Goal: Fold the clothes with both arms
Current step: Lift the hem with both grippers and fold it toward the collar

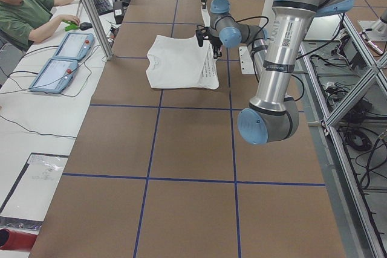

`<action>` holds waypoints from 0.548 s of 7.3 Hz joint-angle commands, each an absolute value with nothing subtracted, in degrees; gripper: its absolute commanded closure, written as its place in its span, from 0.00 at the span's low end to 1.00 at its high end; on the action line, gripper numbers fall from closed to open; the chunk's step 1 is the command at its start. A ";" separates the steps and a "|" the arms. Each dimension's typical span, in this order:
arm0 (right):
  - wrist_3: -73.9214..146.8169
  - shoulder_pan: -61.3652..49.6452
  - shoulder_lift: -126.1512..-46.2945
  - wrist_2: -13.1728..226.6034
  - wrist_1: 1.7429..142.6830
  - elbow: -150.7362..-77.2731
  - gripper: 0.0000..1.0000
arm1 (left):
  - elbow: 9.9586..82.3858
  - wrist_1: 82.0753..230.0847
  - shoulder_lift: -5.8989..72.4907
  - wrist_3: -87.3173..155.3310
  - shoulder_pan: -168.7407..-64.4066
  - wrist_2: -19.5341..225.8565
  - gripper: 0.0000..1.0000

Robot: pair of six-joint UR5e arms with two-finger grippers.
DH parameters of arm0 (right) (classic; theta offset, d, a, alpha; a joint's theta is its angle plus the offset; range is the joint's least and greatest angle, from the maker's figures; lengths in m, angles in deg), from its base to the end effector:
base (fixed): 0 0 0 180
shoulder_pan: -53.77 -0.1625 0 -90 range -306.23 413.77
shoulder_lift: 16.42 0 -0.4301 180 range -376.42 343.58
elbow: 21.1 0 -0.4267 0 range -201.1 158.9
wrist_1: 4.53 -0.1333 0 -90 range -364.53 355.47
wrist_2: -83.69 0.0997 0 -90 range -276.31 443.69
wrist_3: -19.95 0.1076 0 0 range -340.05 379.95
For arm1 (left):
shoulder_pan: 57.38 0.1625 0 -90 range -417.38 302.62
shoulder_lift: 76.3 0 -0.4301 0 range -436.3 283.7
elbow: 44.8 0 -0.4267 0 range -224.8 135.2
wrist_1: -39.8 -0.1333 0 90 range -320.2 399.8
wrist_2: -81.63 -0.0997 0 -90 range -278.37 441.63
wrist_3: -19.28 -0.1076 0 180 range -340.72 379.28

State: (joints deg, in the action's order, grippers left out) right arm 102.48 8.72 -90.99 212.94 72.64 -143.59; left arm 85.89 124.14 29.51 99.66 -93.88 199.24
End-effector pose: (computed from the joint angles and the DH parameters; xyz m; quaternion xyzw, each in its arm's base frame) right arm -0.3225 -0.4154 0.2141 -0.0491 -0.5553 0.1010 0.8240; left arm 0.3439 -0.3583 0.2034 -0.0350 0.4680 -0.1042 0.8769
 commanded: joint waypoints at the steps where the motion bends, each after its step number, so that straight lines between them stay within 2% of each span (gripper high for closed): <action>1: 102.04 4.29 -83.87 213.51 72.63 -134.53 1.00 | 76.10 124.70 34.77 94.69 -102.09 201.51 1.00; 4: 99.76 2.28 -76.99 213.16 72.55 -123.17 1.00 | 64.93 132.39 38.84 93.46 -105.53 201.42 1.00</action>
State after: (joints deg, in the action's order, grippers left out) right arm 100.79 3.27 -79.76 213.28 72.58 -127.71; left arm 69.63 127.96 37.82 93.67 -104.39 201.42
